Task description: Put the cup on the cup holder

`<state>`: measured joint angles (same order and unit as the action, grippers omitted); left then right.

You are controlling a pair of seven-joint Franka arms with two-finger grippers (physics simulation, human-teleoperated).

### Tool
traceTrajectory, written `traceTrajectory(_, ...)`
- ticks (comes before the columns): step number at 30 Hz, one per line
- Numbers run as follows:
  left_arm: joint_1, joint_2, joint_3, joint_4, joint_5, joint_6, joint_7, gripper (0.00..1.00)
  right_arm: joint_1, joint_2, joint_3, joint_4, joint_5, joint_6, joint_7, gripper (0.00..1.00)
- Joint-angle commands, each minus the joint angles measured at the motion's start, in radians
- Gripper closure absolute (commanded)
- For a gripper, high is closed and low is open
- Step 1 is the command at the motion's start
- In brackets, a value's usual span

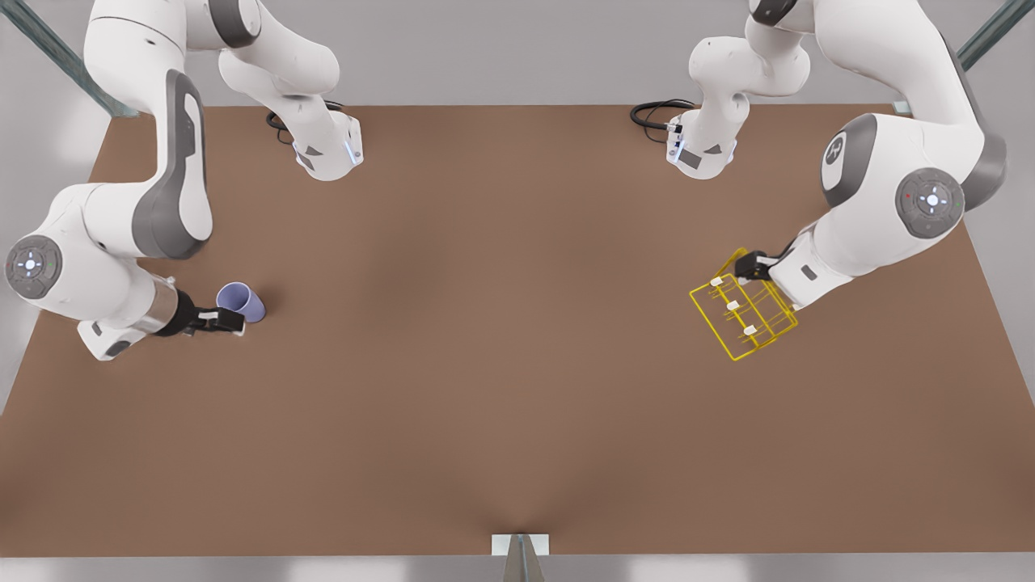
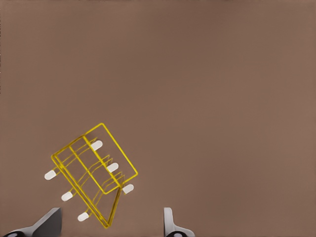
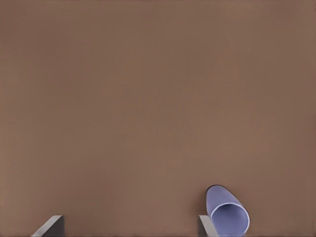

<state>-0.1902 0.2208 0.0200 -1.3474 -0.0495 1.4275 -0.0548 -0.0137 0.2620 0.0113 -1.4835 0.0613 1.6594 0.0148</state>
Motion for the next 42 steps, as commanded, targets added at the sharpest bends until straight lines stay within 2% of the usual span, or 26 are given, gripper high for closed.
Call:
traceTrajectory(1, 0.0, 0.0, 0.0, 0.001, 0.002, 0.041, -0.094, 0.0, 0.001, -0.021, 0.006, -0.02, -0.003, 0.023, 0.146, 0.0)
traceTrajectory(7, 0.0, 0.034, -0.002, -0.003, -0.009, 0.025, -0.092, 0.0, -0.002, 0.065, 0.002, 0.055, -0.006, 0.075, 0.128, 0.0)
traceTrajectory(11, -0.002, 0.028, -0.008, -0.015, -0.007, -0.028, -0.088, 0.0, 0.001, 0.22, 0.015, 0.046, 0.0, 0.33, 0.088, 0.0)
traceTrajectory(12, -0.002, 0.031, -0.008, -0.018, -0.007, -0.03, -0.091, 0.0, 0.003, 0.215, 0.016, 0.045, -0.001, 0.326, 0.091, 0.0)
traceTrajectory(16, -0.002, 0.028, -0.008, -0.026, -0.009, -0.067, -0.08, 0.0, 0.003, -0.107, 0.052, -0.428, 0.0, 0.405, 0.091, 0.0)
traceTrajectory(18, -0.002, 0.02, -0.018, -0.026, -0.009, -0.076, -0.077, 0.0, 0.001, -0.126, 0.052, -0.497, 0.0, 0.439, 0.083, 0.0)
traceTrajectory(23, 0.0, 0.026, -0.017, -0.021, -0.006, -0.078, -0.074, 0.0, -0.019, -0.116, 0.042, -0.52, -0.001, 0.448, 0.037, 0.0)
traceTrajectory(25, -0.011, 0.029, -0.02, -0.027, -0.044, -0.082, -0.076, 0.0, -0.109, -0.119, 0.042, -0.621, -0.001, 0.54, -0.079, 0.0)
traceTrajectory(29, -0.014, 0.011, -0.052, -0.024, -0.056, -0.108, -0.088, 0.0, -0.118, -0.225, 0.041, -0.747, -0.004, 0.534, -0.105, 0.0)
traceTrajectory(31, -0.014, 0.009, -0.097, -0.021, -0.055, -0.122, -0.089, 0.0, -0.146, -0.193, 0.038, -0.738, -0.006, 0.546, -0.099, 0.0)
traceTrajectory(35, -0.014, -0.014, -0.112, -0.015, -0.058, -0.17, -0.094, 0.0, -0.196, -0.142, 0.038, -0.738, -0.011, 0.605, -0.111, 0.0)
traceTrajectory(42, -0.012, -0.02, -0.101, -0.013, -0.036, -0.182, -0.089, 0.0, -0.238, -0.095, 0.038, -0.774, -0.04, 0.62, -0.121, 0.0)
